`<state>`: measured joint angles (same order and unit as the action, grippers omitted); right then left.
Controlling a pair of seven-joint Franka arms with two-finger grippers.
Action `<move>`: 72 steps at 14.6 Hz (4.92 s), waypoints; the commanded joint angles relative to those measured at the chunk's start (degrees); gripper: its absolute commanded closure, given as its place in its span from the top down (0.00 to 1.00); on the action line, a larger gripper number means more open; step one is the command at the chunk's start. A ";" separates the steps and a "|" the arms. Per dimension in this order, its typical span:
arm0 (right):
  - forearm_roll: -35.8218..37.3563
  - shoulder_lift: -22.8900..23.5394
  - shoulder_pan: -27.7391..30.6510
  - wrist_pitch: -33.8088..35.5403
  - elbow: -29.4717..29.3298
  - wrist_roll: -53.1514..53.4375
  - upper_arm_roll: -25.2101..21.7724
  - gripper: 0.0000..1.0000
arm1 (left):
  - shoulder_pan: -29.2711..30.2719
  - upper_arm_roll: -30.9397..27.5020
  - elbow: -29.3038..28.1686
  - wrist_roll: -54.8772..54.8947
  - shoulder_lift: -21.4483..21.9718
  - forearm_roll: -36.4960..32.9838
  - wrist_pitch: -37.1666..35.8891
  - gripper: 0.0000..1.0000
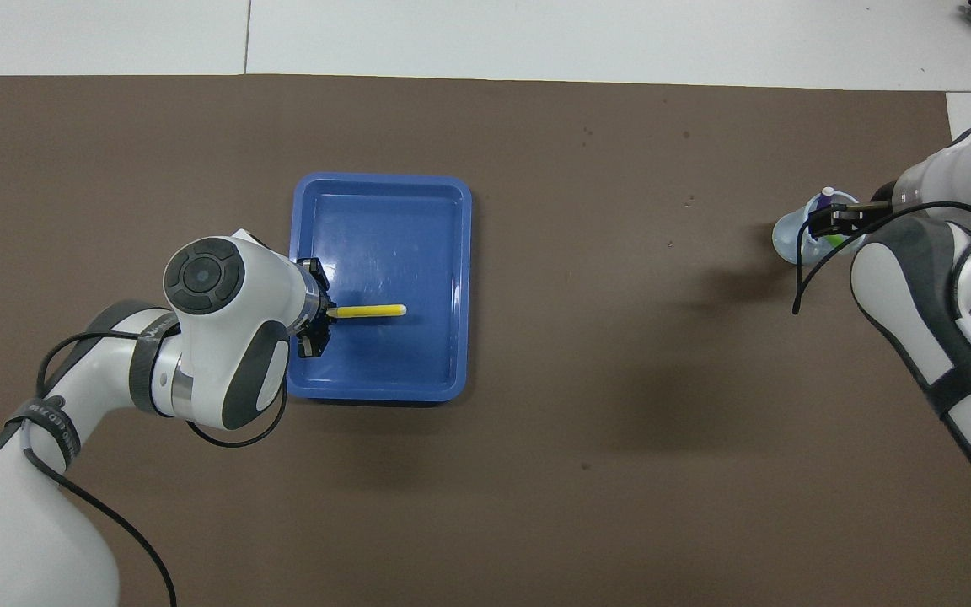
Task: Right arm passes pens to left for tray arrangement
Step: 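Lower the yellow pen into the tray while the right gripper returns to the cup, then grasp the green pen from the white cup with the right gripper, then carry the green pen toward the tray while the left gripper rises to meet it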
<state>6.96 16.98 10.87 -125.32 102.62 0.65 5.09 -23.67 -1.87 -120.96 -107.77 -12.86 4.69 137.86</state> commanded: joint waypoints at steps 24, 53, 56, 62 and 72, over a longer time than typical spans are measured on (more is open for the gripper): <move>1.04 -1.33 0.38 0.52 2.85 -0.73 -1.39 0.00 | -3.40 -0.41 -1.83 -4.38 -1.11 -3.37 2.67 0.00; -29.61 -8.80 -2.52 29.61 -9.55 47.93 4.85 0.00 | -3.31 -0.67 13.02 -3.76 0.55 -4.17 -15.96 1.00; -37.96 -8.72 -3.31 29.61 -9.02 54.53 4.85 0.00 | -3.75 0.46 14.61 -4.03 0.55 -3.73 -15.96 1.00; -54.22 -8.63 -4.02 31.37 -8.14 62.72 5.20 0.00 | -4.37 3.54 16.71 -3.41 1.08 -2.41 -15.08 1.00; -71.19 -8.80 -4.71 27.95 -3.84 68.61 5.72 0.00 | -4.28 10.57 23.57 -7.71 1.35 8.66 -17.54 1.00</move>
<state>-60.46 8.41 6.26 -95.30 96.62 68.25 10.09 -27.70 7.89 -98.76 -113.44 -12.01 11.41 122.30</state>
